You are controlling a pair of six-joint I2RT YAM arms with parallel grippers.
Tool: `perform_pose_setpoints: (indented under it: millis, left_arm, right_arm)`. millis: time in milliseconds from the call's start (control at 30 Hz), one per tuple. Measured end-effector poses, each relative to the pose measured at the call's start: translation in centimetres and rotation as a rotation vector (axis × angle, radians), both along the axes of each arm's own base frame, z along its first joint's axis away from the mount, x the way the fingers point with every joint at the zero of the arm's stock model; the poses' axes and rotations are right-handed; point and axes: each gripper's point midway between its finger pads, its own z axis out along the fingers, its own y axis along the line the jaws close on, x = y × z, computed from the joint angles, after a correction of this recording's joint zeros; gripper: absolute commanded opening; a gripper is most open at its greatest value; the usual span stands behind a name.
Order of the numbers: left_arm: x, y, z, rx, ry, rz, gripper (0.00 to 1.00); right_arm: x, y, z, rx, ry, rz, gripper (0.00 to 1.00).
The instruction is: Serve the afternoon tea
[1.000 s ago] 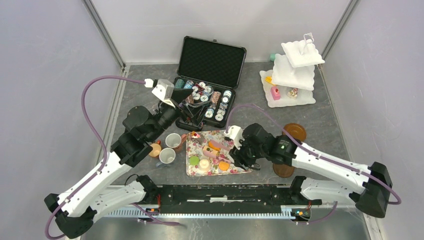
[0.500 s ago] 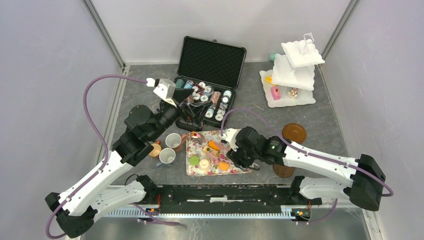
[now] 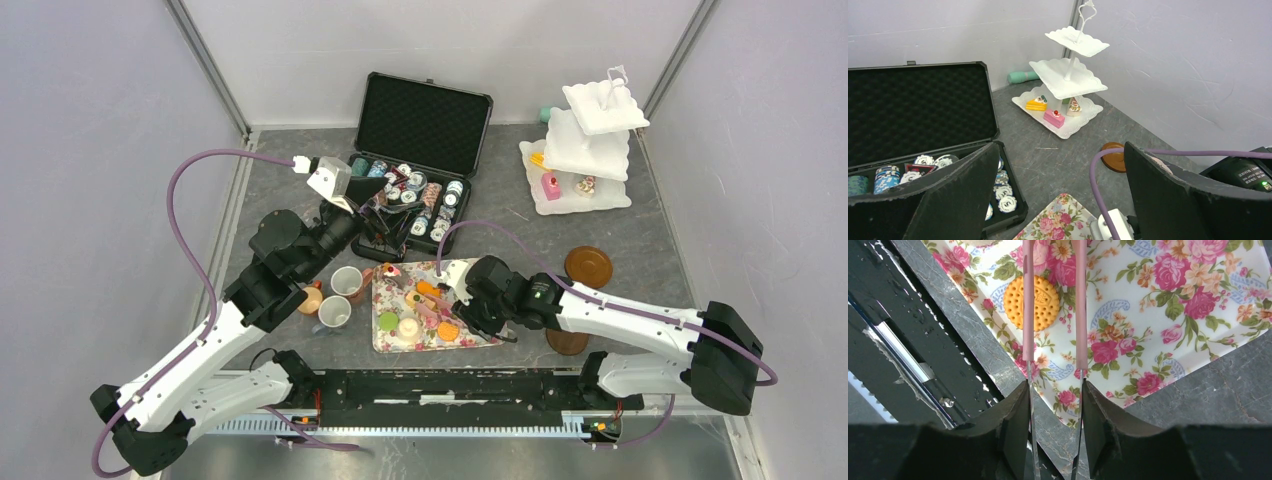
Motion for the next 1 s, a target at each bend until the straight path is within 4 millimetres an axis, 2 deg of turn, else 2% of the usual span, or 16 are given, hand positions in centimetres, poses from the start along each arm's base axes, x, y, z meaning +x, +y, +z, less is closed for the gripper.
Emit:
perform_pose_setpoints:
  millis: [233, 467, 633, 733, 800, 867, 1000]
  left_arm:
    - [0.1, -0.1, -0.1, 0.002, 0.002, 0.0, 1.0]
    - [0.1, -0.1, -0.2, 0.004, 0.004, 0.0, 1.0]
    - [0.1, -0.1, -0.2, 0.004, 0.004, 0.0, 1.0]
    - [0.1, -0.1, -0.2, 0.004, 0.004, 0.0, 1.0]
    - [0.1, -0.1, -0.2, 0.004, 0.004, 0.0, 1.0]
    - [0.1, -0.1, -0.2, 0.004, 0.004, 0.0, 1.0]
    - [0.1, -0.1, -0.2, 0.003, 0.004, 0.0, 1.0]
  right_arm:
    - [0.1, 0.1, 0.6, 0.017, -0.016, 0.0, 0.32]
    - [0.6, 0.0, 3.8, 0.114, -0.102, -0.021, 0.29]
    - [1.8, -1.2, 5.3, 0.123, -0.18, -0.081, 0.25]
    - [3.3, -2.8, 5.7, 0.096, -0.214, -0.154, 0.24]
    - [5.0, -4.4, 6.3, 0.079, -0.242, -0.232, 0.24]
    - [7.0, -5.9, 7.8, 0.081, -0.284, -0.317, 0.24]
    - [10.9, -8.5, 12.3, 0.119, -0.387, -0.467, 0.25]
